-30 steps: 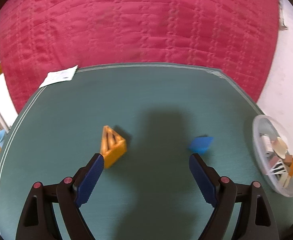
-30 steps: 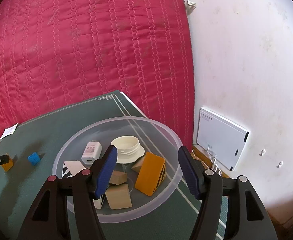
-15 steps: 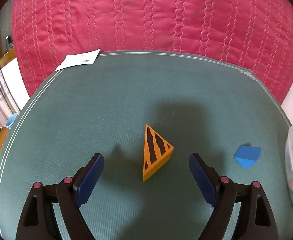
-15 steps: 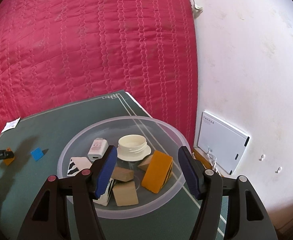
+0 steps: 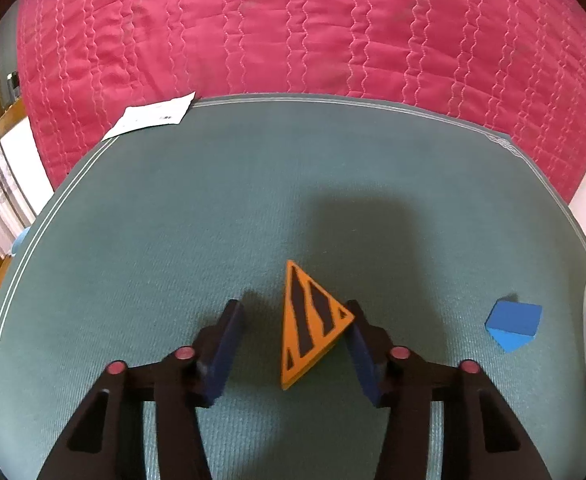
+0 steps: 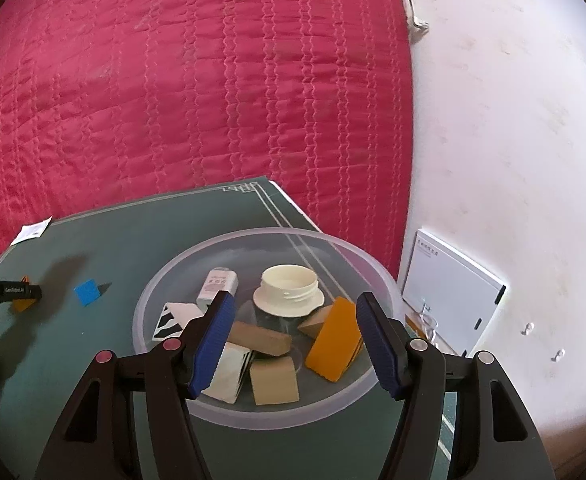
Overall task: Organize rigid objects
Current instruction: 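Move the left tool to the orange striped triangular block and close on it, then move the right tool to the blue triangular block and close on it while left tool holds the triangle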
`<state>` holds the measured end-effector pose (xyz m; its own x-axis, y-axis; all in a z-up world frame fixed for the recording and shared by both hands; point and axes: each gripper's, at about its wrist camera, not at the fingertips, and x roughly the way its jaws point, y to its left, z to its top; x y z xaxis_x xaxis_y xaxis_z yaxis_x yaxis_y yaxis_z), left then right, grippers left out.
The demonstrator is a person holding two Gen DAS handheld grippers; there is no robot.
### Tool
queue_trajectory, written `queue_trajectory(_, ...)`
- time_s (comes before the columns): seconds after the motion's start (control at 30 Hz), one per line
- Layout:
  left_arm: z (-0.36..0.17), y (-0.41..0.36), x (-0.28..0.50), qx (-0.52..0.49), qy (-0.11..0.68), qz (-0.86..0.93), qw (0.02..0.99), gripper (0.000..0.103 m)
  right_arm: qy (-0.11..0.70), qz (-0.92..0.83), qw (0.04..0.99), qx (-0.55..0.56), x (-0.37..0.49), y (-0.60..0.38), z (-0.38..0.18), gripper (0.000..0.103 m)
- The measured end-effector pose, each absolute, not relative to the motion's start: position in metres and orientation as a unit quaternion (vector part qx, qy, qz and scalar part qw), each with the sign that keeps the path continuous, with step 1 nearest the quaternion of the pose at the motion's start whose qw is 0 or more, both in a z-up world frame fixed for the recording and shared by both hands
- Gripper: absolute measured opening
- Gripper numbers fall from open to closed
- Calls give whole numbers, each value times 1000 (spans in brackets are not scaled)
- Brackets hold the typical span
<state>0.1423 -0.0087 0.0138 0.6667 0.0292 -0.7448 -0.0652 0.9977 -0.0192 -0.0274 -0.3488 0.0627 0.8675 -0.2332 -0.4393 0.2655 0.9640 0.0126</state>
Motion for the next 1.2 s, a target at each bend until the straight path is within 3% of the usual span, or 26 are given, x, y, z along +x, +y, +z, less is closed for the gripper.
queue_trajectory(0.1, 14, -8, 141, -24, 404, 23, 914, 36, 223, -130, 966, 30, -28, -345, 62, 65)
queue_trajectory(0.27, 16, -4, 138, -35, 401, 23, 915, 30, 224, -121, 967, 11, -28, -331, 63, 65)
queue_trajectory(0.43, 18, 2, 132, -44, 402, 19, 914, 30, 237, -60, 970, -9, -20, -298, 64, 65)
queue_trajectory(0.7, 28, 3, 109, -41, 387, 4, 921, 30, 321, 135, 937, 24, 29, -239, 57, 64)
queue_trajectory(1.2, 33, 6, 100, -42, 372, 3, 927, 30, 384, 164, 909, 10, 126, -190, 30, 53)
